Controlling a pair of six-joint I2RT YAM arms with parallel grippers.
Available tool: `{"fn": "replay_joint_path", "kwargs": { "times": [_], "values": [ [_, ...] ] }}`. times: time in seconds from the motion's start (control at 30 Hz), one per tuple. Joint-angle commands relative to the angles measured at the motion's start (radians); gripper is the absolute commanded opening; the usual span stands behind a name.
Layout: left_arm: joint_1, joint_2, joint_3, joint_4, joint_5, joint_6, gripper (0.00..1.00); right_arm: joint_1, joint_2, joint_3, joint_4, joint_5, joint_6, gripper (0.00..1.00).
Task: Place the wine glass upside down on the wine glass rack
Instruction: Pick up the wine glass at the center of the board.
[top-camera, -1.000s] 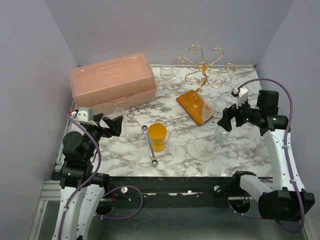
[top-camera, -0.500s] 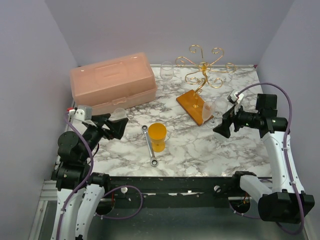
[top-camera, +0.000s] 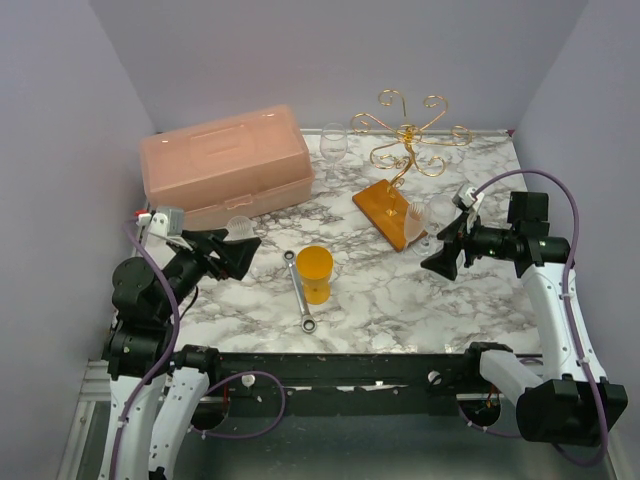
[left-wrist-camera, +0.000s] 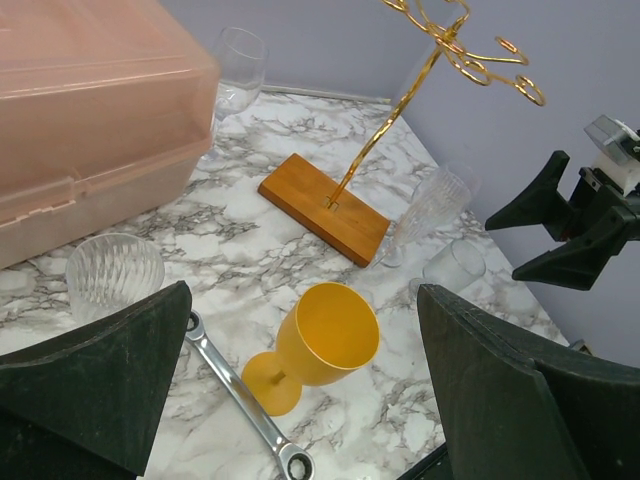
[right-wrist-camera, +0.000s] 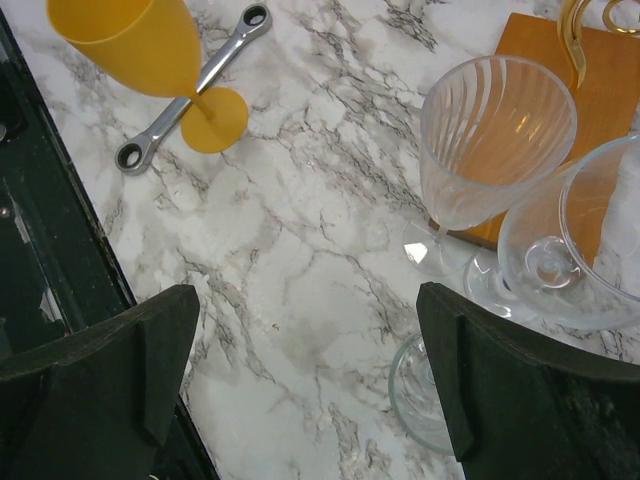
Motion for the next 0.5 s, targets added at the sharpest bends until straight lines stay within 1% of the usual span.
{"fn": "replay_joint_path", "kwargs": {
  "times": [0.0,0.27,0.47],
  "values": [
    [-0.004,0.005,0.049,-0.042,0.027,-0.012,0.98,-0.004,0.001,-0.003,0.035,-0.058,-0.002,1.00],
    [-0.004,0.033,0.082,-0.118,0.005,0.012,0.99,-0.003,-0.001,-0.013,0.051,-0.080,0.008,1.00],
    [-0.004,0.033,0.071,-0.126,0.007,0.019,0.99,-0.004,0.001,-0.016,0.055,-0.086,0.012,1.00]
  ]
}}
